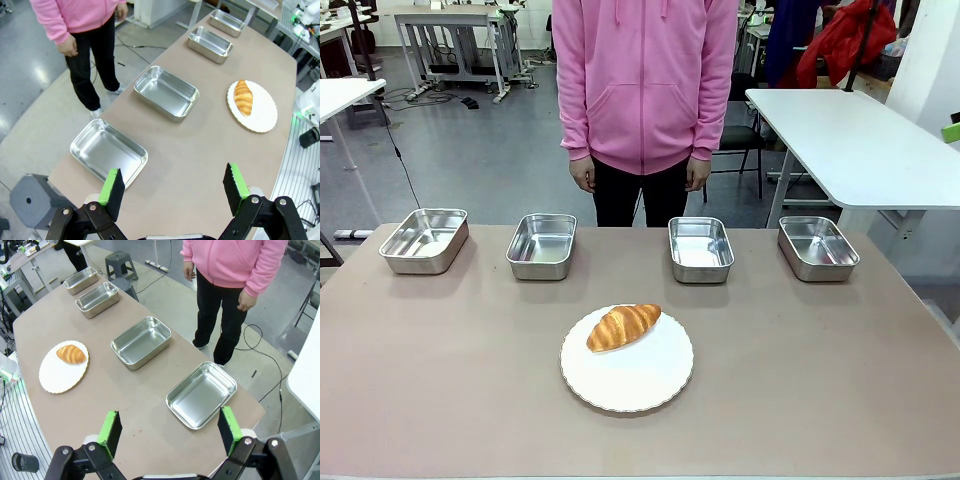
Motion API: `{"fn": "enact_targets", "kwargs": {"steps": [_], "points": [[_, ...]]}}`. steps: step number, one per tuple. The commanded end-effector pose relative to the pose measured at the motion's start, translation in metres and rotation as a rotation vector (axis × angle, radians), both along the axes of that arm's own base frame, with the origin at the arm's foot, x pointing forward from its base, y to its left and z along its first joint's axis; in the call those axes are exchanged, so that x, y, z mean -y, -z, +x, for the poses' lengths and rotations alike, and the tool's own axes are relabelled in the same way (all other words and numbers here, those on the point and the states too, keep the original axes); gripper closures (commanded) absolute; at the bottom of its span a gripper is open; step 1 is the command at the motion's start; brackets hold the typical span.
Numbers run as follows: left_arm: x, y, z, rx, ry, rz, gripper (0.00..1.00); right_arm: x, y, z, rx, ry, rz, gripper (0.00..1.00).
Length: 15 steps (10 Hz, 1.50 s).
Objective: Place the bread in the container.
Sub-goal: Place the Butter Roll into the Airtight Container indicated by the human.
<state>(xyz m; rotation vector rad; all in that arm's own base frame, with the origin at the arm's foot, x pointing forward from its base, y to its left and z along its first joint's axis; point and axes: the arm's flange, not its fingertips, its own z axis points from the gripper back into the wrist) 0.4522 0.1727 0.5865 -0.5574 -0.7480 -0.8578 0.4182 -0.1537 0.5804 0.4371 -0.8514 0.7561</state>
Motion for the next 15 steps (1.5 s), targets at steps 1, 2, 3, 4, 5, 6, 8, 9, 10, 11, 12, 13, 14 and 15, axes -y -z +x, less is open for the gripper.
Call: {"fn": "enact_targets", "kwargs": {"steps": [1,2,3,4,5,6,8,9,10,11,12,13,14,15], "points": [[0.0012,-0.0009,0.0000,0.004,0.005,-0.003,0.00,-0.0020,0.0003,0.0005,0.019,-0.008,0.012,0.00],[0.0012,-0.0009,0.0000,0.004,0.005,-0.003,0.00,-0.0020,0.0003,0.0005,0.019,-0.008,0.012,0.00],[0.0012,-0.0009,0.0000,0.004,0.005,-0.003,0.00,-0.0020,0.0003,0.0005,0.019,-0.008,0.012,0.00],[0.0012,-0.0009,0.0000,0.004,0.005,-0.003,0.00,-0.0020,0.0003,0.0005,0.019,-0.008,0.012,0.00],[0.0012,-0.0009,0.0000,0.004,0.005,-0.003,0.00,-0.0020,0.0003,0.0005,0.019,-0.008,0.012,0.00],[0.0012,-0.0009,0.0000,0.004,0.005,-0.003,0.00,-0.0020,0.0003,0.0005,0.019,-0.008,0.012,0.00],[0.0012,-0.0009,0.0000,0.004,0.005,-0.003,0.00,-0.0020,0.0003,0.0005,0.019,-0.008,0.012,0.00],[0.0012,-0.0009,0.0000,0.004,0.005,-0.003,0.00,-0.0020,0.0003,0.0005,0.019,-0.008,0.012,0.00],[0.0012,-0.0009,0.0000,0.004,0.005,-0.003,0.00,-0.0020,0.0003,0.0005,0.019,-0.008,0.012,0.00],[0.0012,-0.0009,0.0000,0.004,0.005,-0.003,0.00,-0.0020,0.0003,0.0005,0.019,-0.008,0.012,0.00],[0.0012,-0.0009,0.0000,0.004,0.005,-0.003,0.00,-0.0020,0.0003,0.0005,0.019,-0.008,0.012,0.00],[0.0012,-0.0009,0.0000,0.004,0.005,-0.003,0.00,-0.0020,0.0003,0.0005,0.019,-0.008,0.012,0.00],[0.0012,-0.0009,0.0000,0.004,0.005,-0.003,0.00,-0.0020,0.0003,0.0005,0.019,-0.008,0.012,0.00],[0.0012,-0.0009,0.0000,0.004,0.005,-0.003,0.00,-0.0020,0.0003,0.0005,0.019,-0.008,0.012,0.00]]}}
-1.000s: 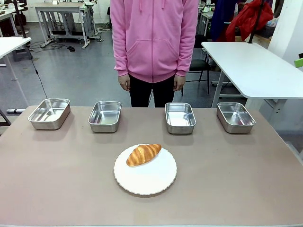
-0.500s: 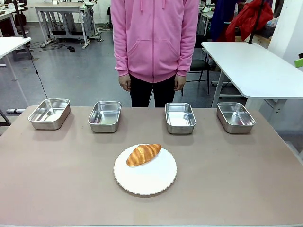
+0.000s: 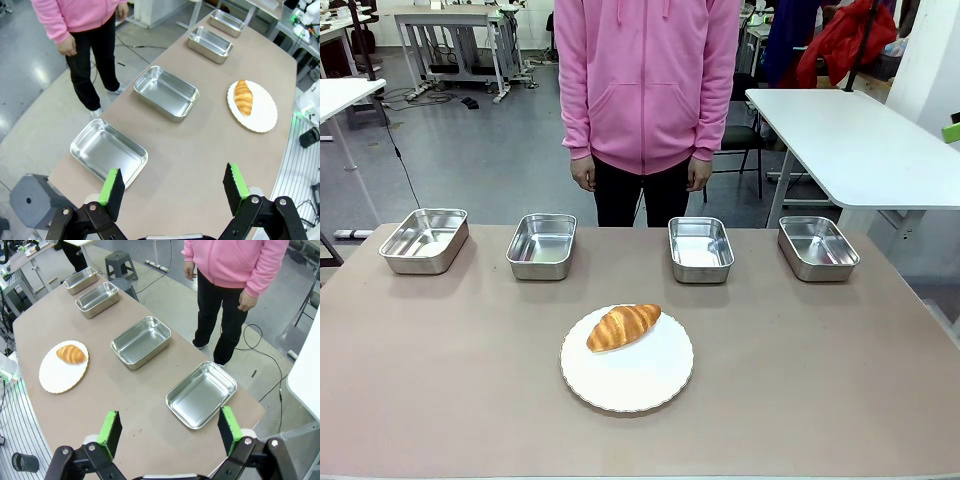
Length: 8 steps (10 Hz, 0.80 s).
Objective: Place the bread in the container.
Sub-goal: Place the Butter Roll into the Airtight Container indicated by the human.
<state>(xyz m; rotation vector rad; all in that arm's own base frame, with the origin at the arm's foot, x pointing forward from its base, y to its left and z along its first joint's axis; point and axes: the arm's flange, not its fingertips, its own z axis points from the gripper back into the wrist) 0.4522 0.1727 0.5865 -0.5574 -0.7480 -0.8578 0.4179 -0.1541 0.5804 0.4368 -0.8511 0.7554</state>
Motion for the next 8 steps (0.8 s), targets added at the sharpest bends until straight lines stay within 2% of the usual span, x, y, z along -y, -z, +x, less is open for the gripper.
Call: {"fn": "enact_targets", "kwargs": {"steps": [1,8], "points": [[0.0012,-0.0009,0.0000,0.004,0.005,-0.003,0.00,-0.0023,0.0003,0.0007,0.019,-0.008,0.012,0.00],[0.0012,-0.0009,0.0000,0.004,0.005,-0.003,0.00,-0.0023,0.0003,0.0007,0.019,-0.008,0.012,0.00]]}}
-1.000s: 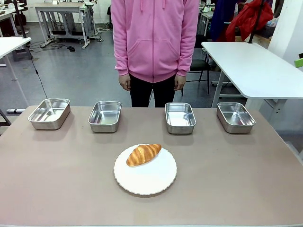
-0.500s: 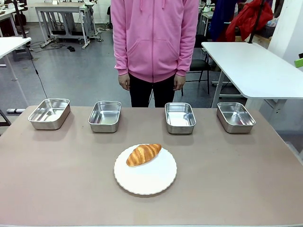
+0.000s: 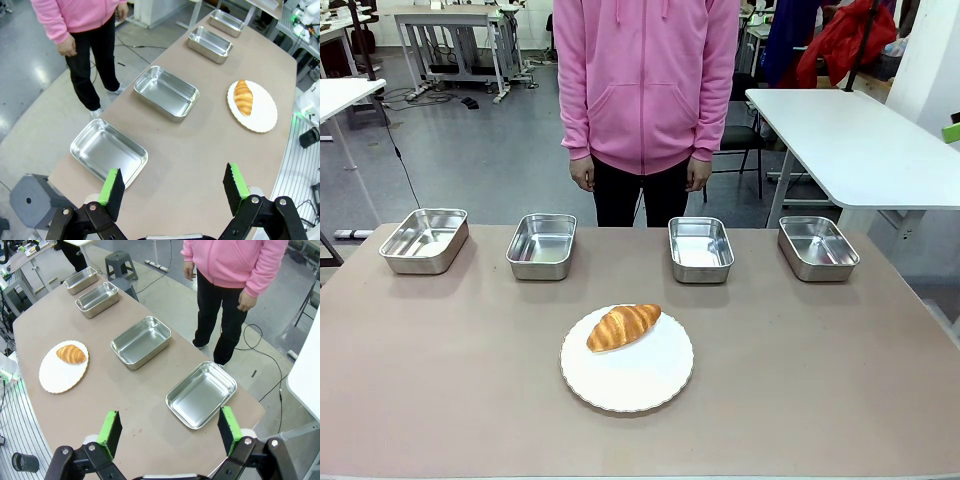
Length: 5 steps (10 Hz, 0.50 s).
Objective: Place the bread in the container.
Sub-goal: Place the Butter Roll into the Airtight Container indicated by the human.
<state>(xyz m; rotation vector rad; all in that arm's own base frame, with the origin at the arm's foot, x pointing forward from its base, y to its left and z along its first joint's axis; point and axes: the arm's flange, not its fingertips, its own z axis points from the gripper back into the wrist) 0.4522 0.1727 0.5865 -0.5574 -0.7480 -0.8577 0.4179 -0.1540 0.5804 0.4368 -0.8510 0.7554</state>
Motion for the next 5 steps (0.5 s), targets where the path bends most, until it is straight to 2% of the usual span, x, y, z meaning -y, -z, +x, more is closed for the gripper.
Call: {"fn": "enact_targets", "kwargs": {"steps": [1,5], "points": [[0.0012,-0.0009,0.0000,0.004,0.005,-0.003,0.00,-0.0023,0.0003,0.0007,0.019,-0.008,0.012,0.00],[0.0012,-0.0009,0.0000,0.004,0.005,-0.003,0.00,-0.0023,0.0003,0.0007,0.019,-0.008,0.012,0.00]]}}
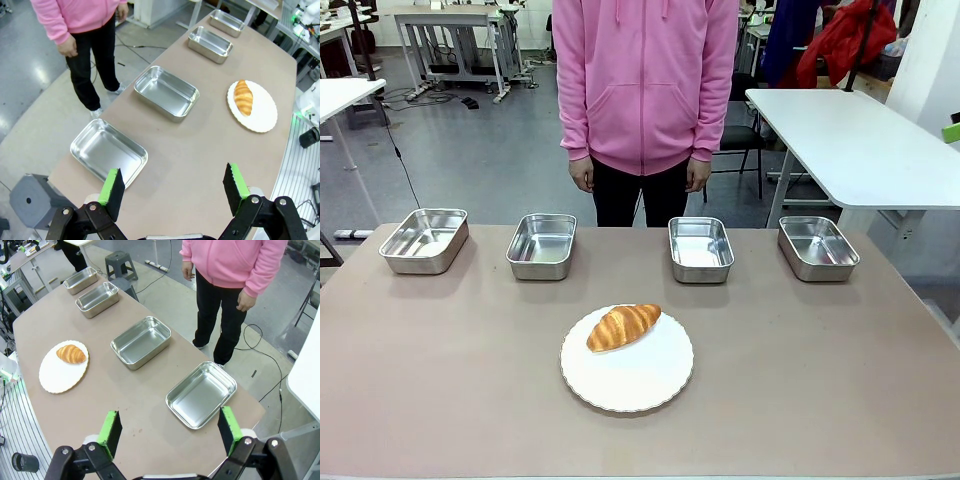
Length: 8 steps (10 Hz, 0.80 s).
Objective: Place the bread in the container.
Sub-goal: Place the Butter Roll into the Airtight Container indicated by the human.
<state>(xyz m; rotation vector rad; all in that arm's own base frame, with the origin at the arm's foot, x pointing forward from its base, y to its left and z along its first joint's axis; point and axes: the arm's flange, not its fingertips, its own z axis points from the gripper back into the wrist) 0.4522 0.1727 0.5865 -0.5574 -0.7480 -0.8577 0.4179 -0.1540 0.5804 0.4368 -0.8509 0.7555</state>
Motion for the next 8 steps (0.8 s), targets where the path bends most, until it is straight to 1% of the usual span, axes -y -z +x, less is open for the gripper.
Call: {"fn": "enact_targets", "kwargs": {"steps": [1,8], "points": [[0.0012,-0.0009,0.0000,0.004,0.005,-0.003,0.00,-0.0023,0.0003,0.0007,0.019,-0.008,0.012,0.00],[0.0012,-0.0009,0.0000,0.004,0.005,-0.003,0.00,-0.0023,0.0003,0.0007,0.019,-0.008,0.012,0.00]]}}
